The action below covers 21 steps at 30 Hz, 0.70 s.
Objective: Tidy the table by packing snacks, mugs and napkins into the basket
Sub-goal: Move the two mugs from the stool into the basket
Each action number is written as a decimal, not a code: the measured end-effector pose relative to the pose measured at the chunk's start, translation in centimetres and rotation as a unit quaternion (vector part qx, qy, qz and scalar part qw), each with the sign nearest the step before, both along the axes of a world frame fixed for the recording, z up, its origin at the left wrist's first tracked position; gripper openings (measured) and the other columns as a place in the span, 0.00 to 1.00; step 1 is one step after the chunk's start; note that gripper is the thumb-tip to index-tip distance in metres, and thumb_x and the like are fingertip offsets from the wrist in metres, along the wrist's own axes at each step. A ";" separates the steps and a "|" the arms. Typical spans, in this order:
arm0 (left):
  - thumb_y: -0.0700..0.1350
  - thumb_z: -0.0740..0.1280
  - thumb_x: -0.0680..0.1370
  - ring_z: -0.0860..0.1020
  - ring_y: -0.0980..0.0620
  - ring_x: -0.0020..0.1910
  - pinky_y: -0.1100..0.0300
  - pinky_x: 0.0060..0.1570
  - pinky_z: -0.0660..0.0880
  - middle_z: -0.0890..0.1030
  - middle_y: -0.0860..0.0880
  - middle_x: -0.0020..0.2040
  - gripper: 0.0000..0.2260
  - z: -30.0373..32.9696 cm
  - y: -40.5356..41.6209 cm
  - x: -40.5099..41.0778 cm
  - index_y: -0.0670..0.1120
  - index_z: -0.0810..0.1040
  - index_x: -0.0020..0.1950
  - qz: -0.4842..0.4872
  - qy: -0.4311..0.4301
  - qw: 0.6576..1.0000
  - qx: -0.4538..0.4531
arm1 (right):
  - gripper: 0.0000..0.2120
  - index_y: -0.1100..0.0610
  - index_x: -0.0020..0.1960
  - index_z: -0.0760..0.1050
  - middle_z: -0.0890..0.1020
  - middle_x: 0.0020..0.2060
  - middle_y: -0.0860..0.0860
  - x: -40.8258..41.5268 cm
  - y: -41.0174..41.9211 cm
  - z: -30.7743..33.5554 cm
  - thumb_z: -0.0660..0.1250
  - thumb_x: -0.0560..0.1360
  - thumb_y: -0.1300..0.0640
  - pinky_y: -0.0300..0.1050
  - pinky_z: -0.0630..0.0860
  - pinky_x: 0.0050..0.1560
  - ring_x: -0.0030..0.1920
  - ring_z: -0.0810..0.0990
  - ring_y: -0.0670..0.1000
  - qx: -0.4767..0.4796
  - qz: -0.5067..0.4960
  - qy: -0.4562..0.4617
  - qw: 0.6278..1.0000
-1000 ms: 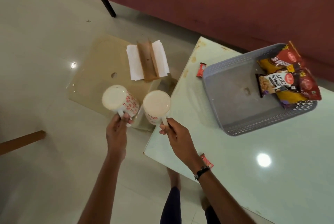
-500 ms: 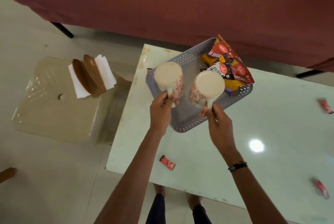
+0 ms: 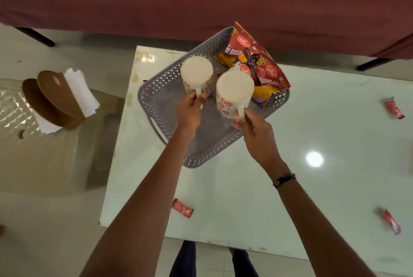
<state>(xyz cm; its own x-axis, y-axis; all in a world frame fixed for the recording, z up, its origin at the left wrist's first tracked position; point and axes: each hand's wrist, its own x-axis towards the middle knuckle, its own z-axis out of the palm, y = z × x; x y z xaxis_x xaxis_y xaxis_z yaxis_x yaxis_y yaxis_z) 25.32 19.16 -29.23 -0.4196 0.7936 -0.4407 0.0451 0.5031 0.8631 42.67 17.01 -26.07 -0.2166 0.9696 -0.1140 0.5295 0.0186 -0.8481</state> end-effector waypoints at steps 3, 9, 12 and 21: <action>0.42 0.63 0.79 0.75 0.54 0.43 0.66 0.38 0.69 0.80 0.47 0.41 0.08 -0.4 0.8 -0.3 0.39 0.79 0.50 -0.020 0.027 0.999 -0.023 | 0.08 0.65 0.43 0.72 0.81 0.39 0.53 -0.4 0.2 -1.0 0.61 0.79 0.62 0.24 0.67 0.34 0.38 0.77 0.50 -0.003 0.014 -0.003 1.000; 0.42 0.57 0.81 0.78 0.45 0.46 0.55 0.42 0.70 0.82 0.38 0.47 0.12 -0.2 1.1 -0.5 0.37 0.77 0.52 -0.076 0.125 0.989 -0.032 | 0.08 0.66 0.41 0.72 0.77 0.34 0.51 -3.4 -0.4 -2.6 0.62 0.78 0.64 0.33 0.62 0.29 0.33 0.71 0.42 -0.014 -0.033 0.015 0.999; 0.43 0.55 0.82 0.77 0.45 0.45 0.62 0.38 0.65 0.80 0.41 0.45 0.13 0.6 1.3 -0.4 0.37 0.75 0.54 -0.111 0.183 0.976 -0.046 | 0.07 0.63 0.41 0.74 0.77 0.33 0.46 -5.4 -1.5 -2.9 0.63 0.78 0.63 0.33 0.62 0.29 0.32 0.69 0.44 -0.031 -0.084 0.040 0.995; 0.33 0.56 0.78 0.70 0.52 0.43 0.61 0.39 0.62 0.71 0.49 0.40 0.08 2.0 2.7 -2.7 0.38 0.72 0.55 -0.239 0.286 0.924 -0.085 | 0.10 0.60 0.36 0.70 0.72 0.29 0.50 -11.0 -1.6 -2.6 0.66 0.76 0.63 0.31 0.64 0.29 0.33 0.66 0.48 -0.204 -0.266 0.084 0.939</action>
<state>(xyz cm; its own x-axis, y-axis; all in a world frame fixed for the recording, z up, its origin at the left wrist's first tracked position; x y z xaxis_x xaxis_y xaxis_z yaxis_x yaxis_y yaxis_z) 22.61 21.88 -27.19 -0.2422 0.8882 -0.3904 0.7210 0.4340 0.5402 31.69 15.37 -28.65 0.2370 0.8291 -0.5064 0.2304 -0.5543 -0.7998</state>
